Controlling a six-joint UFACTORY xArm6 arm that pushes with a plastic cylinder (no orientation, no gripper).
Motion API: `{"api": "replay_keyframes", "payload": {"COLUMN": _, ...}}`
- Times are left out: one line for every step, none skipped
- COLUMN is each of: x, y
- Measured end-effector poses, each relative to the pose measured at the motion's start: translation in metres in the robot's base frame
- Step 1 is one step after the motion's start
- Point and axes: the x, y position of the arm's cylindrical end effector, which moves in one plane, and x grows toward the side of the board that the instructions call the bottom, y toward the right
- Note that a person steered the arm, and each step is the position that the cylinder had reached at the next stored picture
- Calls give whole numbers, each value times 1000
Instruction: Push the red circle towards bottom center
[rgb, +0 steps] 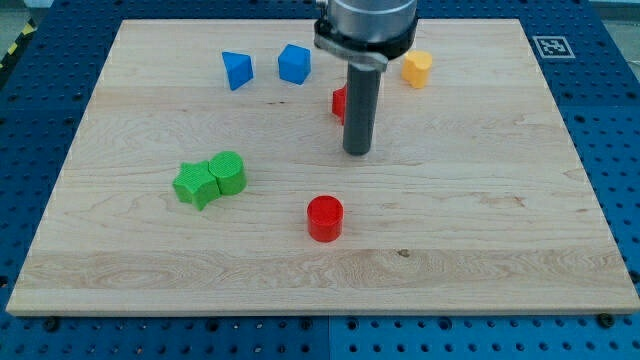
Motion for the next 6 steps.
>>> {"api": "replay_keyframes", "payload": {"x": 23, "y": -35}}
{"api": "replay_keyframes", "payload": {"x": 51, "y": -62}}
{"api": "replay_keyframes", "payload": {"x": 96, "y": -76}}
{"api": "replay_keyframes", "payload": {"x": 135, "y": -70}}
{"api": "replay_keyframes", "payload": {"x": 136, "y": -52}}
{"api": "replay_keyframes", "payload": {"x": 118, "y": -33}}
